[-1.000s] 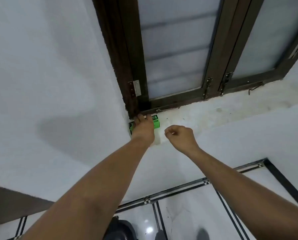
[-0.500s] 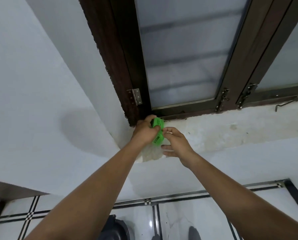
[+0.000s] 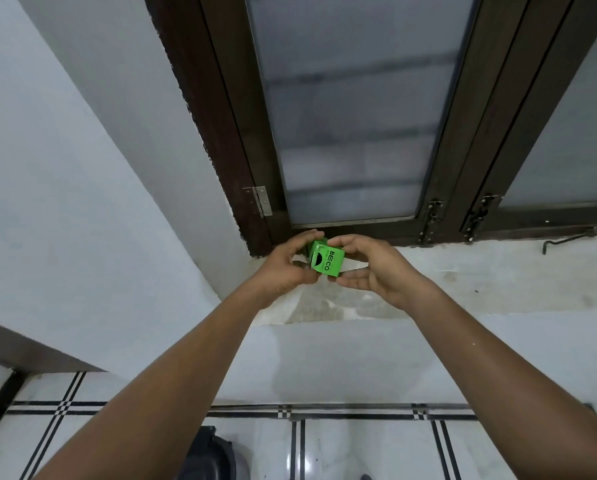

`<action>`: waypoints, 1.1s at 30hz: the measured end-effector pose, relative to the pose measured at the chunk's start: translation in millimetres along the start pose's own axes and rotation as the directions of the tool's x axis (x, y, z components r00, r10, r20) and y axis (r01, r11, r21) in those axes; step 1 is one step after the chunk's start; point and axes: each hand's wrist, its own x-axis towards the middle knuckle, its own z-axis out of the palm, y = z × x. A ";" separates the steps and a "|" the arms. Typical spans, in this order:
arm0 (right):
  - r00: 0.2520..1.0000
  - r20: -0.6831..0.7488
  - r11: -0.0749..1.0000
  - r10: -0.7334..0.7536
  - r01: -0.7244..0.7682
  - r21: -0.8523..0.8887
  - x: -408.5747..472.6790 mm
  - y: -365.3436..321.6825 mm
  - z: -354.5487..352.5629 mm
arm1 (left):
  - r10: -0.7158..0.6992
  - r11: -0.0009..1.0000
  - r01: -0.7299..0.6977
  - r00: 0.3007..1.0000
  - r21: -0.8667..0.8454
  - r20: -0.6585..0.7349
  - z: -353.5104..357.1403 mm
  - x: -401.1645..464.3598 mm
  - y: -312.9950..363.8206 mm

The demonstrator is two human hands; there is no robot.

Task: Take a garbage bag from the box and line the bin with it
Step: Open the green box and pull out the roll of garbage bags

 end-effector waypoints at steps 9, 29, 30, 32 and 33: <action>0.997 -0.070 0.998 -0.037 0.034 -0.050 -8.6 -21.3 -8.5 | 0.154 0.977 -0.143 0.986 0.155 -0.065 6.9 8.0 2.0; 0.825 0.105 0.194 -0.556 0.252 -0.948 2.7 -3.0 15.4 | 0.193 0.906 -0.140 0.977 0.400 -0.095 -16.2 16.1 -20.0; 0.811 0.107 0.242 -0.575 0.294 -0.925 3.2 -2.4 15.5 | 0.191 0.909 -0.137 0.976 0.394 -0.102 -17.0 15.8 -20.0; 0.838 0.091 0.377 -0.538 0.336 -0.863 0.3 -5.4 18.6 | 0.188 0.911 -0.128 0.975 0.393 -0.117 -18.1 12.2 -17.1; 0.866 0.072 0.448 -0.496 0.326 -0.833 -0.5 -7.5 20.5 | 0.184 0.906 -0.117 0.974 0.407 -0.129 -18.7 11.2 -16.6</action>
